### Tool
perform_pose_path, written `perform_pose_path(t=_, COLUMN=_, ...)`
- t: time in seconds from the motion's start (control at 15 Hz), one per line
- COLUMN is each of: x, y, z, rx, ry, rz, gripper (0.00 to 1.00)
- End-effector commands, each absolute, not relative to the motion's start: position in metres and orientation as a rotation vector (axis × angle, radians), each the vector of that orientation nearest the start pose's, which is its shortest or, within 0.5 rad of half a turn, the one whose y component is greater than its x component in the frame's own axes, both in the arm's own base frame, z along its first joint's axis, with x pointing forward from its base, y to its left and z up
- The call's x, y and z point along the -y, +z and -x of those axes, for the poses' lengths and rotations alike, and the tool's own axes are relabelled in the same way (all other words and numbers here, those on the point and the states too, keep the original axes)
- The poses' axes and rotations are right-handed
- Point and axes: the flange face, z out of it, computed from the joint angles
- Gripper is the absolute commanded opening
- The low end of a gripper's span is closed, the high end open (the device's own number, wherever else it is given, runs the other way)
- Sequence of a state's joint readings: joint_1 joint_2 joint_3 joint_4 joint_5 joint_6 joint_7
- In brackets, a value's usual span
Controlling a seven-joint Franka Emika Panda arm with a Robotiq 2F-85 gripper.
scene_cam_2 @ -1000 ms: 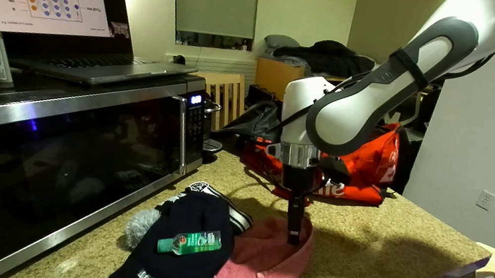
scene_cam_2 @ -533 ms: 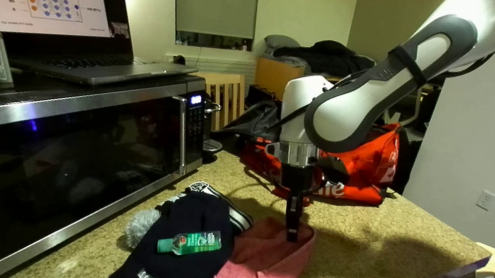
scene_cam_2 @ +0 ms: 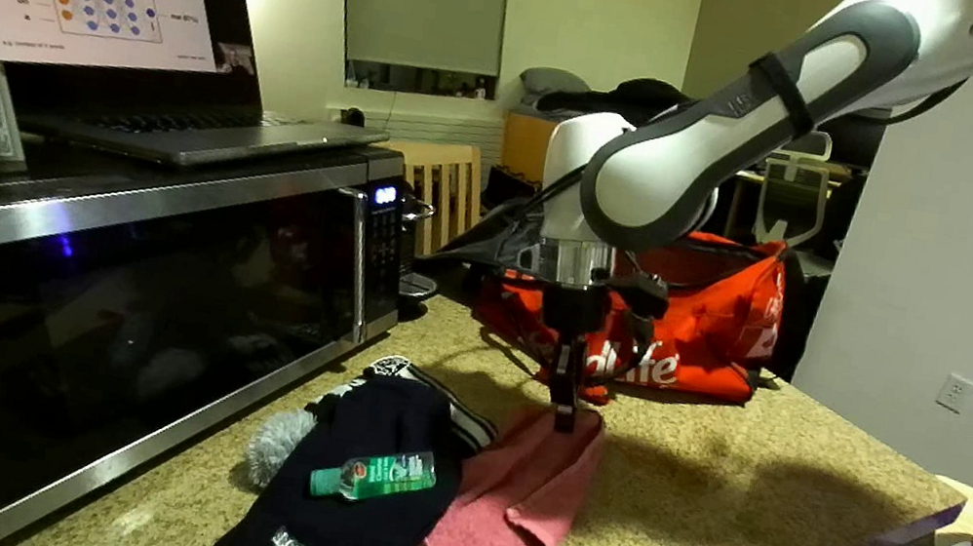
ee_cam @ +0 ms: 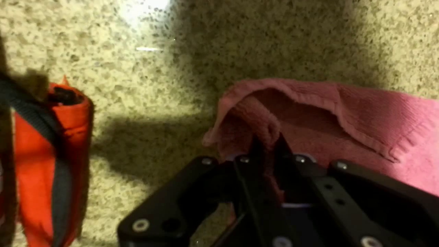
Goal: Put the pink towel inside the red bag
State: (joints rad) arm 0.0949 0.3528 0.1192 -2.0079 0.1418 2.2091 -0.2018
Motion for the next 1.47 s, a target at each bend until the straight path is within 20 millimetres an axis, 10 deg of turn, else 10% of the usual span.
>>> perform_pose_path(t=0.0, x=-0.11, y=0.31, z=-0.588, rx=0.378, ry=0.231, rz=2.984, gripper=0.06)
perform_pose_path(t=0.87, x=-0.089, y=0.395, z=-0.616, rx=0.215, ry=0.218, rz=3.077, gripper=0.06)
perform_pose_path(t=1.4, x=-0.109, y=0.43, z=-0.599, rx=0.317, ry=0.569, rz=3.079, gripper=0.06)
